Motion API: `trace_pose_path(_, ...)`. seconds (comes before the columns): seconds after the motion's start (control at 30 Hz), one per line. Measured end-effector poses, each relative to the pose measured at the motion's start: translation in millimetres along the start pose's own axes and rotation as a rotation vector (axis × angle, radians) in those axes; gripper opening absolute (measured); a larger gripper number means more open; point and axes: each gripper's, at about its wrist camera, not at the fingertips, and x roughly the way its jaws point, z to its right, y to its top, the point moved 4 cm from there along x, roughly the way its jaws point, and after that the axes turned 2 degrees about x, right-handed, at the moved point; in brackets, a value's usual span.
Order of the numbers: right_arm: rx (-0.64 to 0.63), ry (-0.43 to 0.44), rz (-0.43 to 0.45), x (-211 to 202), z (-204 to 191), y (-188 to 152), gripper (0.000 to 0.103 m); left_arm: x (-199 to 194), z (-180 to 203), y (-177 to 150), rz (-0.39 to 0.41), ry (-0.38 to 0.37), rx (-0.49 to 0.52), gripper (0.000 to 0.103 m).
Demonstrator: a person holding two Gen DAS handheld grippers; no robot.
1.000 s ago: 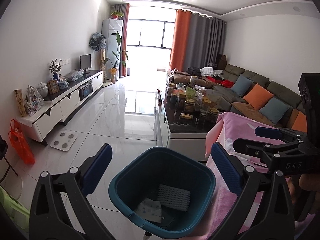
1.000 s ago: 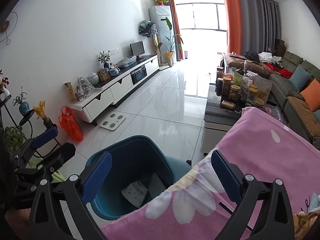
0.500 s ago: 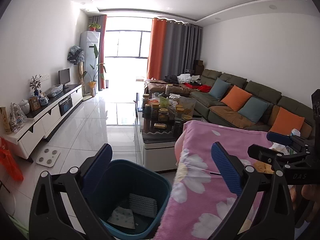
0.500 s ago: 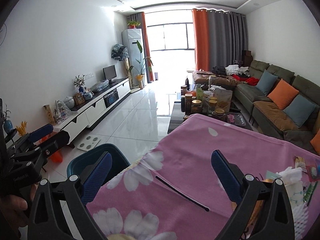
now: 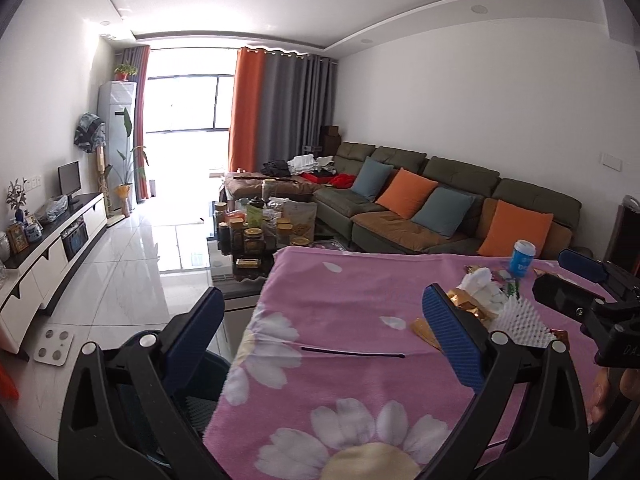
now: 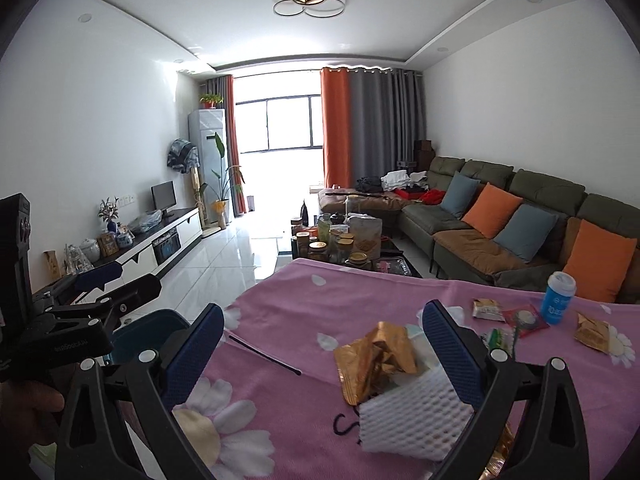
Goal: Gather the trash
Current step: 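Move both tools back over the table toward the remaining trash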
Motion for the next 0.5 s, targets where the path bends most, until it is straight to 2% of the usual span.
trace_pose_path(0.23, 0.065, -0.107, -0.004, -43, 46, -30, 0.096, 7, 50, -21, -0.045, -0.131, 0.031, 0.097)
trace_pose_path(0.5, 0.113, -0.188, -0.106, -57, 71, -80, 0.096, 13, 90, -46, -0.095, -0.222, 0.079, 0.097)
